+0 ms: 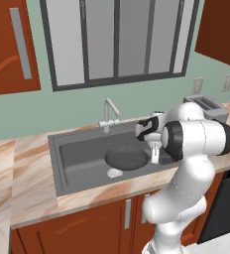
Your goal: Move the pot and pan from the stove into the sink.
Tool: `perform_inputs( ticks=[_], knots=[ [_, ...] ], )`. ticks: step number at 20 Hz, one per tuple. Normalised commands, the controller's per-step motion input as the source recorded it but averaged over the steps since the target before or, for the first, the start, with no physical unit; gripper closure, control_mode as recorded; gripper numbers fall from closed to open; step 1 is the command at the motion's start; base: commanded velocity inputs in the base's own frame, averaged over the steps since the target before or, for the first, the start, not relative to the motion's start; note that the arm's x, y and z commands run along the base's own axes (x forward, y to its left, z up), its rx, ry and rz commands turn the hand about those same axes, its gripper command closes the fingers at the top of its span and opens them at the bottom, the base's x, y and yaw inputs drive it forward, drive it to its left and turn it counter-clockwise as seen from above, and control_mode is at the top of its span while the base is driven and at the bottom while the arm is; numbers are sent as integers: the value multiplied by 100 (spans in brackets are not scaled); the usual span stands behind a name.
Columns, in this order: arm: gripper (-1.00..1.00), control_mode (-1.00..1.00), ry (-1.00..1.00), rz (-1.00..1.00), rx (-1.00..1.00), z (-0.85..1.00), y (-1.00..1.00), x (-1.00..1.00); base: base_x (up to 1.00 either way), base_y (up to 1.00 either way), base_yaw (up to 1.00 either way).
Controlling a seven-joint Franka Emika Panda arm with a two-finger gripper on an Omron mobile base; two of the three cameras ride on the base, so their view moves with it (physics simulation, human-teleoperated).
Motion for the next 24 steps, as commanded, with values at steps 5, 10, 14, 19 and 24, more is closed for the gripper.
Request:
perform_inputs(
  ticks=[5,10,14,19,24],
  knots=[
    [-100,-100,-4,0,1,4,0,3,0,0,0],
    [-100,-100,0,-2,3,48,0,0,0,0,0],
    [-100,-100,0,0,4,68,0,-14,0,0,0],
    [-100,-100,1,1,2,67,0,-45,0,0,0],
    [-100,-100,-2,5,0,43,0,-87,0,0,0]
  ],
)
